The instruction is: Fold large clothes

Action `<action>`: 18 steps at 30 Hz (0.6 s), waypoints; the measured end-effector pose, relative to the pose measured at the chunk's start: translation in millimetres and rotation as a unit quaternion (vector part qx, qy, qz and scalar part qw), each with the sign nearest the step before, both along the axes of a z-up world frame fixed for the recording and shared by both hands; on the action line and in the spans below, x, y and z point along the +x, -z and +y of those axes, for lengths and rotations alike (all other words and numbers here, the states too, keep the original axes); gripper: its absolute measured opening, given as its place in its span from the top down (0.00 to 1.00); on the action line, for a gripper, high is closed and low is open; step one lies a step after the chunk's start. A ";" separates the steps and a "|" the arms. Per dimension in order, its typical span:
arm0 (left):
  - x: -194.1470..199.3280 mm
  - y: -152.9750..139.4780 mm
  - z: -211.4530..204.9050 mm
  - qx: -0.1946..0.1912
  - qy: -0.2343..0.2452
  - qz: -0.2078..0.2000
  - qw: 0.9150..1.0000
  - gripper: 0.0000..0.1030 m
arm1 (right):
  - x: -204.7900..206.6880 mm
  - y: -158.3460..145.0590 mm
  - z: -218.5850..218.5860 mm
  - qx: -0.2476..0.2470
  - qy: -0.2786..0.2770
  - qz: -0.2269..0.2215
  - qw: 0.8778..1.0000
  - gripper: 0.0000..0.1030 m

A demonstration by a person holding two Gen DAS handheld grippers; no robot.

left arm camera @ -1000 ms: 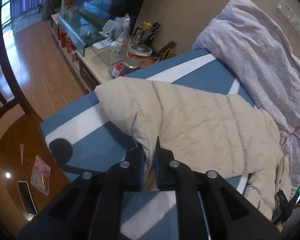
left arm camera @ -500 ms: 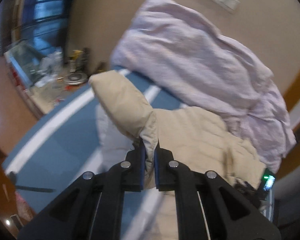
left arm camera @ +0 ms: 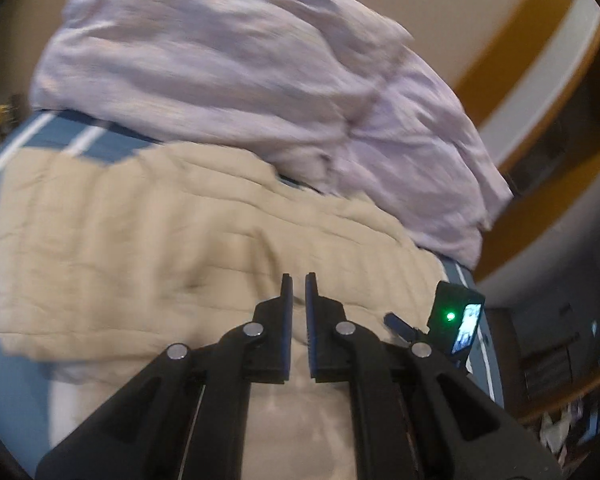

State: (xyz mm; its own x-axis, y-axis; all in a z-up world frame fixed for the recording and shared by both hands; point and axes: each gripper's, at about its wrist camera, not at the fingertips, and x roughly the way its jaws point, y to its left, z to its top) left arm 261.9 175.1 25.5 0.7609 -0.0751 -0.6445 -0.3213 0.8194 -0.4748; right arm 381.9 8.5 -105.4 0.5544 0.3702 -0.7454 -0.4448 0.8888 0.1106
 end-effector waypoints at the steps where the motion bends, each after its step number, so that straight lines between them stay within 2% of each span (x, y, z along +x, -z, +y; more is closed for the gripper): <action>1: 7.7 2.1 -8.7 0.000 0.011 0.001 1.000 0.94 | -1.8 -3.5 -7.1 -0.005 0.004 -0.009 1.000 0.01; 4: 28.8 10.9 -32.9 -0.002 0.043 0.005 0.999 0.94 | -2.7 -8.5 -30.4 -0.018 0.024 -0.029 0.999 0.01; 9: 42.8 28.5 -48.2 0.017 0.053 0.028 0.998 0.94 | 3.3 -3.8 -62.3 0.002 0.042 -0.014 0.999 0.01; 11: 37.8 34.6 -36.9 0.023 0.031 0.043 0.998 0.91 | 3.5 -2.3 -67.5 0.009 0.042 -0.013 0.999 0.01; 13: 29.8 37.8 -20.0 0.027 0.007 0.057 0.998 0.80 | 3.1 -1.3 -68.6 0.012 0.038 -0.015 0.999 0.01; 15: 20.8 35.5 -1.3 0.044 -0.024 0.070 0.996 0.73 | 1.0 -1.0 -68.3 0.014 0.032 -0.016 0.999 0.01; 17: 8.7 33.6 20.5 0.074 -0.060 0.088 0.992 0.68 | -0.5 0.4 -65.4 0.019 0.024 -0.017 0.999 0.01; 18: 6.1 33.1 27.6 0.085 -0.072 0.097 0.989 0.62 | -0.9 1.3 -63.9 0.020 0.020 -0.016 0.999 0.01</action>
